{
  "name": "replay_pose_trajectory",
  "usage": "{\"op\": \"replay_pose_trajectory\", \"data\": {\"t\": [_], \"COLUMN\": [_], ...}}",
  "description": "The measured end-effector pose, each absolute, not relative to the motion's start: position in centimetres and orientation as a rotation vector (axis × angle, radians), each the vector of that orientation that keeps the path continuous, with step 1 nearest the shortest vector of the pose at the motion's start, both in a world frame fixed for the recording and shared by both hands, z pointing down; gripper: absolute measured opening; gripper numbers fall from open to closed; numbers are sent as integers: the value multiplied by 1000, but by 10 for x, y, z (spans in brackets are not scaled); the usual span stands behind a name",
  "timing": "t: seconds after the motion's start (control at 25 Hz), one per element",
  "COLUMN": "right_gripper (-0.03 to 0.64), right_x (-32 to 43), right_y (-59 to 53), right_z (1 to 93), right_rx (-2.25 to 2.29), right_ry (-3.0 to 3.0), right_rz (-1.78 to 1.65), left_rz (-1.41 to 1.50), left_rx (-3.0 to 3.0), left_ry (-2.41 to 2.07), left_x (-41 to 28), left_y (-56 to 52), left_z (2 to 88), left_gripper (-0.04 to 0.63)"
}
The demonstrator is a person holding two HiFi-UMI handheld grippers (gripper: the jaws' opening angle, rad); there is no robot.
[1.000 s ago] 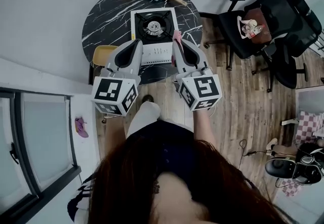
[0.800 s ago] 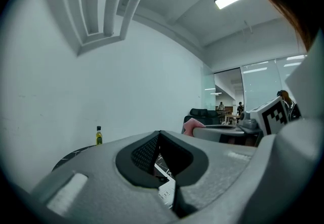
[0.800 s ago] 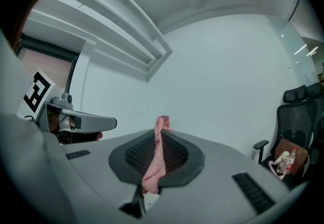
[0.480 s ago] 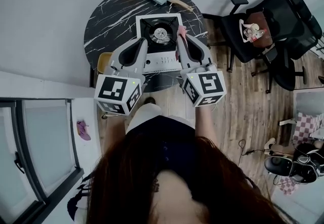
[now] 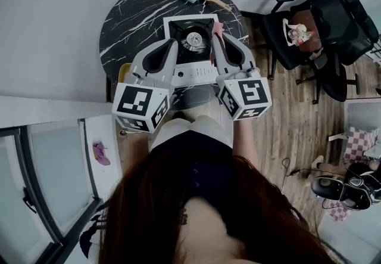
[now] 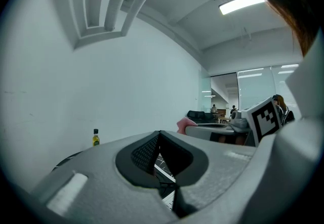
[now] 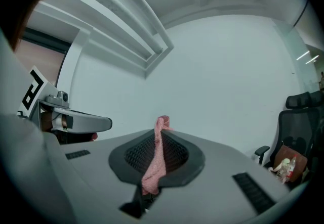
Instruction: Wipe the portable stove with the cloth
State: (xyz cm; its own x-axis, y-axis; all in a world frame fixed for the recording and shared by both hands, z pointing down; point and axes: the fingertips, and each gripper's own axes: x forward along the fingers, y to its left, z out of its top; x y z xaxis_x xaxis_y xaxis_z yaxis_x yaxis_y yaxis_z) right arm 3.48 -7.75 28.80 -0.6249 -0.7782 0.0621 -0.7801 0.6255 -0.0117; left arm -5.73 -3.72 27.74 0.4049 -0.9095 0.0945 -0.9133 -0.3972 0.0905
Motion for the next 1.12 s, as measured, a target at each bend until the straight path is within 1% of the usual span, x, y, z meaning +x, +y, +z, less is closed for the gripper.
{"op": "replay_pose_trajectory", "data": {"t": [0.44,1.12], "right_gripper": [28,28], "right_x": [28,8], "right_y": [-111,-179], "right_z": [289,316], "right_rx": [1269,966], "right_ry": [-2804,-2833], "right_rz": [10,-22], "left_rz": [49,37], "left_rx": [2484,2319], "left_ry": [-1687,-1824], "left_x": [-60,-59], "left_y": [-59,-106], "left_z": [284,305], "left_gripper": [12,12]}}
